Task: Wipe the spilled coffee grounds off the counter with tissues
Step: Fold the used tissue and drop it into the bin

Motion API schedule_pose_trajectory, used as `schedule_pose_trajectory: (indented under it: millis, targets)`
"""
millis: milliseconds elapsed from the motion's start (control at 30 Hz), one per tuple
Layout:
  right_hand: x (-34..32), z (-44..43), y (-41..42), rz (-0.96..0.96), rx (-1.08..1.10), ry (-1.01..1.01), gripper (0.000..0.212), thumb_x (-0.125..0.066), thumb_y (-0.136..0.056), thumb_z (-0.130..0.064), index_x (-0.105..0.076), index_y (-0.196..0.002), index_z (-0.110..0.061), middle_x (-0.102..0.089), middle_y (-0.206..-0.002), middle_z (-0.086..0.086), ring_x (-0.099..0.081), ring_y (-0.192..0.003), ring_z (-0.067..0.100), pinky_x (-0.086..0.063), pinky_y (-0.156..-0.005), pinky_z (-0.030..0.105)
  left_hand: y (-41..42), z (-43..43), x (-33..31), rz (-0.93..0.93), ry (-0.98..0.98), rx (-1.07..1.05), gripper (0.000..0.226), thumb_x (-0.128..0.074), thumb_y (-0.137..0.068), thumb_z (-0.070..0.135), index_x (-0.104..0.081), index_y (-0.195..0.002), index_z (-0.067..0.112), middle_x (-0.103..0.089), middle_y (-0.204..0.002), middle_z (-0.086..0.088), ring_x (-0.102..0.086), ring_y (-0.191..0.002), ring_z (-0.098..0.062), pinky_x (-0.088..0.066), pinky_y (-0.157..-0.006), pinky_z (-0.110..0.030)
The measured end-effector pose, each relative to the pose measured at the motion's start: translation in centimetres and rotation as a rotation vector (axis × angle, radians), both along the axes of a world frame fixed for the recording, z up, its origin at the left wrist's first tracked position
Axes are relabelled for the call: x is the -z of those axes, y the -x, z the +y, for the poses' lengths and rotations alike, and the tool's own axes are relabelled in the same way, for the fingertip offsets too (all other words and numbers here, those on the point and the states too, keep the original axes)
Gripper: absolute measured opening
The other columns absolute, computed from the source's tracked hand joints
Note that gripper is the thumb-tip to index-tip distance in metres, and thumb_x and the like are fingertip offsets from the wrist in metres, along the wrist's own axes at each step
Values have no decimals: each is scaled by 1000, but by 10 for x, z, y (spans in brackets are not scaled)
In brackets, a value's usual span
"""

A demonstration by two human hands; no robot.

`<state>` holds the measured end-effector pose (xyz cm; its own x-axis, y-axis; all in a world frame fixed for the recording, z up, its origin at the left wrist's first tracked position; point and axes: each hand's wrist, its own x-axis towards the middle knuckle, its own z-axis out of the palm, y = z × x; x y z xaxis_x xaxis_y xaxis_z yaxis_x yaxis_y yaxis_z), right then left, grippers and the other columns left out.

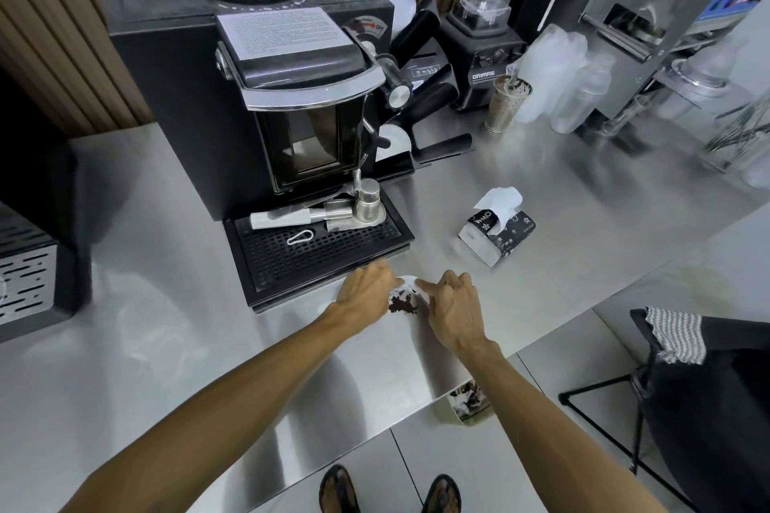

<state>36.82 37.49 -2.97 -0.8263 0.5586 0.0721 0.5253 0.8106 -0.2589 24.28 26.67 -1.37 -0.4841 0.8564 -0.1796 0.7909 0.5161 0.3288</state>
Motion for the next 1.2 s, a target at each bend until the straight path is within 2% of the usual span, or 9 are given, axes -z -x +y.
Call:
schedule_pose_trajectory:
  millis: [167, 333, 500, 667, 733, 800, 867, 1000, 1200]
  targets:
    - [-9, 0, 2, -179, -197, -49, 22, -52, -95, -19, -68, -108, -11, -60, -88, 14, -47, -80, 28, -39, -77, 34, -1, 3, 2, -77, 57, -69, 49, -57, -89, -1, -54, -136, 12, -57, -122, -13, -59, -109, -35, -50, -87, -39]
    - [-8, -6, 5, -326, -221, 144, 35, -45, -87, -1, -54, -121, -6, -46, -111, 12, -44, -98, 28, -39, -79, 28, -8, 2, 4, -220, 102, -127, 45, -55, -84, -3, -58, -128, 8, -60, -113, -13, -64, -93, -33, -56, -77, -43]
    - [-4, -10, 5, -279, -161, 227, 32, -55, -89, -3, -56, -121, -4, -44, -112, 12, -57, -88, 28, -48, -79, 27, -6, 0, 6, -322, 106, -148, 38, -57, -89, 4, -61, -126, 12, -61, -114, -10, -66, -86, -30, -58, -69, -37]
    - [0, -16, 10, -216, -62, 311, 21, -61, -84, -3, -68, -104, -1, -48, -93, 11, -54, -72, 25, -44, -63, 19, 1, -1, 10, -438, 127, -185, 29, -64, -77, 4, -69, -103, 17, -65, -94, -3, -66, -78, -24, -60, -63, -42]
    - [-2, -19, 13, -168, -9, 355, 10, -67, -80, -3, -69, -89, 1, -47, -85, 7, -49, -66, 20, -35, -50, 11, 1, 0, 7, -427, 123, -207, 13, -69, -74, 5, -63, -76, 17, -67, -96, -3, -66, -78, -23, -60, -65, -41]
    - [1, -19, 14, -118, 28, 376, 10, -70, -76, -3, -62, -71, -4, -45, -76, 7, -47, -61, 21, -31, -44, 13, -2, 3, 4, -416, 94, -232, 25, -74, -71, 8, -53, -64, 19, -65, -92, -5, -64, -75, -22, -58, -61, -36]
    - [3, -19, 13, -60, 41, 380, 17, -73, -73, -4, -59, -65, -5, -48, -75, 9, -51, -61, 25, -30, -47, 14, -5, 4, 3, -422, 72, -267, 20, -76, -71, 9, -58, -67, 15, -61, -81, -5, -61, -71, -22, -52, -53, -31]
    - [3, -17, 10, 10, 30, 376, 30, -81, -73, -8, -73, -101, 2, -57, -101, 14, -62, -77, 28, -49, -69, 25, -6, 6, 4, -355, 44, -267, 23, -79, -74, 14, -71, -95, 9, -54, -85, -8, -61, -86, -28, -48, -59, -33]
    - [2, -12, 12, -18, -18, 342, 35, -82, -72, -10, -71, -104, -2, -63, -95, 11, -57, -70, 17, -39, -60, 10, -7, 1, 2, -278, 20, -210, 19, -79, -78, 14, -71, -91, 4, -64, -94, -15, -64, -80, -34, -41, -49, -28]
